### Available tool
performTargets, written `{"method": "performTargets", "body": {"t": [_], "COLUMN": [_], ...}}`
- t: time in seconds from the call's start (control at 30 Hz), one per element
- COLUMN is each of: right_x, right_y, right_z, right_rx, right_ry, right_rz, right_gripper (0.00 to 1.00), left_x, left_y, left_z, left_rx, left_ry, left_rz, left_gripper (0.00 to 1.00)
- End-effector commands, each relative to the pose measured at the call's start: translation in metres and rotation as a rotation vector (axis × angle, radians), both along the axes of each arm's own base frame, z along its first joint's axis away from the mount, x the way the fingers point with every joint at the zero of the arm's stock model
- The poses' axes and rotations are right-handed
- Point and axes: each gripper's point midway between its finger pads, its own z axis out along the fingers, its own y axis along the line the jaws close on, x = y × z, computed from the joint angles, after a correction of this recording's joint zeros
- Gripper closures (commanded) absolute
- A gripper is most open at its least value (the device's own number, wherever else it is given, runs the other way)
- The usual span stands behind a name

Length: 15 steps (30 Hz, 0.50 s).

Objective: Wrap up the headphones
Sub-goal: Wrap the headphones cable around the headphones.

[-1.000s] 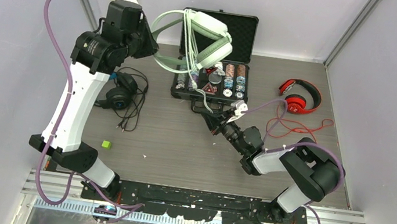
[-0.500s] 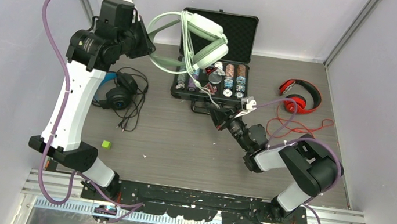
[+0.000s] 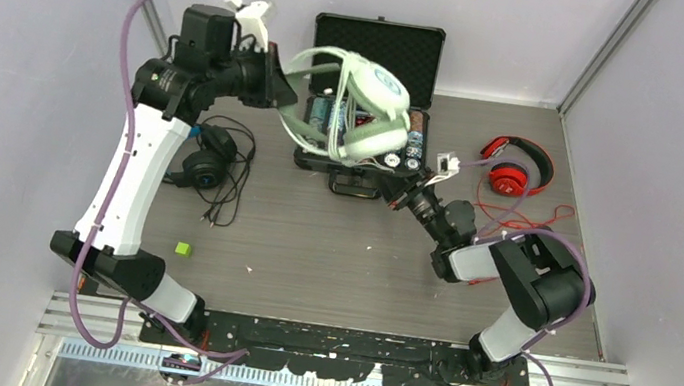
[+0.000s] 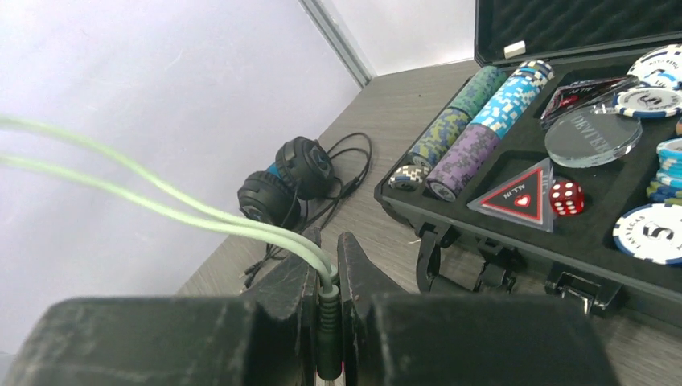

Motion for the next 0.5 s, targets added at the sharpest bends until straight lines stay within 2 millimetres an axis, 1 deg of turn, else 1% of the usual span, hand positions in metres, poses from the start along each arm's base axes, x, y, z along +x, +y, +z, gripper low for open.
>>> {"method": "performTargets", "body": {"t": [0.0, 0.1, 0.17, 0.23, 0.27, 0.33, 0.4, 0.47], "right_x": [0.007, 0.008, 0.007, 0.003, 0.0, -0.007, -0.015, -0.027], "right_y": [-0.012, -0.021, -0.028, -0.028, -0.027, -0.027, -0.03, -0.034], "right_z": [0.001, -0.001, 0.002, 0.004, -0.001, -0.002, -0.007, -0.012], "right_rx": [0.046, 0.074, 0.091, 0.084, 0.063, 0.031, -0.014, -0.065], "right_ry": [0.125, 0.183, 0.211, 0.248, 0.289, 0.342, 0.406, 0.459], "right_rz": [0.073, 0.086, 0.084, 0.099, 0.114, 0.128, 0.117, 0.12], "right_gripper": [1.0, 1.0, 0.99, 1.0, 1.0, 1.0, 1.0, 1.0], "left_x": [-0.052, -0.067, -0.069, -0.069, -0.067, -0.065, -0.061, -0.058], "left_y": [-0.044, -0.051, -0.048, -0.044, -0.041, -0.034, -0.028, -0.022], "left_z": [0.038, 0.011, -0.012, -0.036, -0.051, -0.082, -0.113, -0.141], "left_rx": [-0.097, -0.069, -0.004, 0.069, 0.111, 0.219, 0.337, 0.449], "left_ry": [-0.231, -0.239, -0.242, -0.232, -0.209, -0.139, -0.071, 0.002], "left_rz": [-0.468, -0.627, -0.684, -0.739, -0.752, -0.774, -0.812, -0.852], "left_gripper": [1.0, 1.0, 1.0, 1.0, 1.0, 1.0, 1.0, 1.0]}}
